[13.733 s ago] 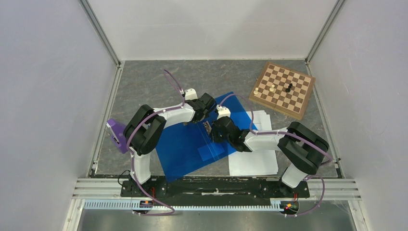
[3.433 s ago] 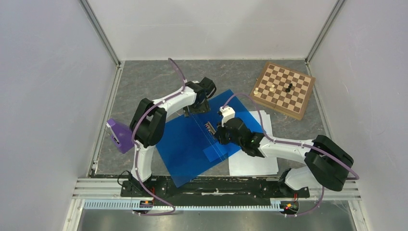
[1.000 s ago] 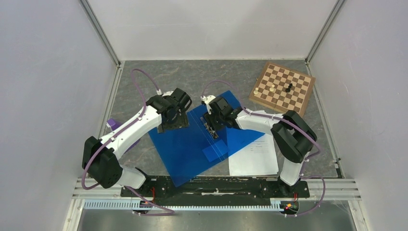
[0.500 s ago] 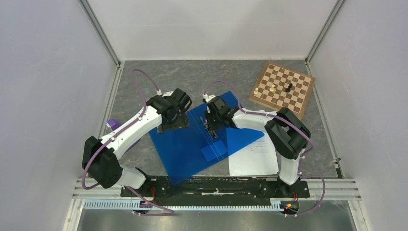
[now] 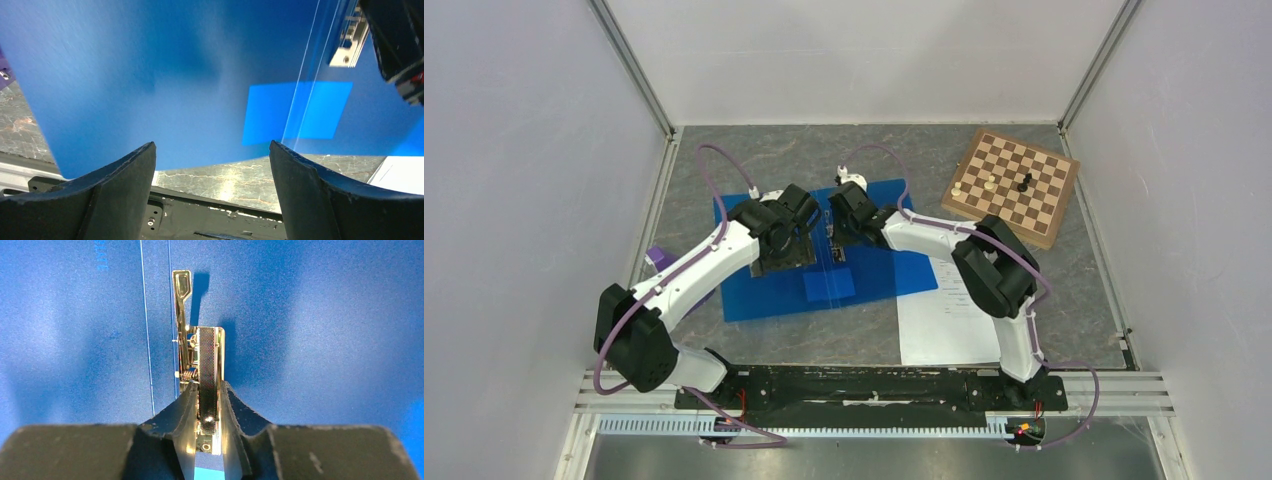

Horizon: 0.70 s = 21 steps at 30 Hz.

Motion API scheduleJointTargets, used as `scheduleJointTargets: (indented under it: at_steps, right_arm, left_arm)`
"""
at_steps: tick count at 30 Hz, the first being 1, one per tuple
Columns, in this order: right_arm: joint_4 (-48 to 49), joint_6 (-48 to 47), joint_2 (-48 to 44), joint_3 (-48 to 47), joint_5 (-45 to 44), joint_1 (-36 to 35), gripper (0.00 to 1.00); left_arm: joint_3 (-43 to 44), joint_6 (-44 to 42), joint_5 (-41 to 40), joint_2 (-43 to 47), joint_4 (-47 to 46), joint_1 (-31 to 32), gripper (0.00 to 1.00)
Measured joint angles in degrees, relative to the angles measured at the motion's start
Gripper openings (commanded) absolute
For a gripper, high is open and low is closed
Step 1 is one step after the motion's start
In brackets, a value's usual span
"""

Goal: Put the files into the folder

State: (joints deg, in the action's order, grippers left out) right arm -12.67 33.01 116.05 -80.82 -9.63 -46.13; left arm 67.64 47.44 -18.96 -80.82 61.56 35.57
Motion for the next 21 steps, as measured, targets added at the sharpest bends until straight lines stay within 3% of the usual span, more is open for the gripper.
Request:
scheduleJointTargets:
  at_steps: [13, 15, 21]
  right_arm:
    - [-2.2, 7.8, 8.6, -10.7, -5.0, -0.9, 0.14]
    - [-2.4, 8.6, 9.1, -11.1, -5.7, -1.4, 0.21]
    - [-2.5, 9.8, 9.4, -11.3, -5.9, -2.1, 0.71]
  left_arm:
    - [-0.4, -0.2, 0.1, 1.1, 0.0, -1.7, 0.90]
    - [-0.5, -0.3, 0.2, 1.1, -0.1, -1.7, 0.90]
    - [-1.0, -1.9, 2.4, 1.1, -1.9, -1.8, 0.90]
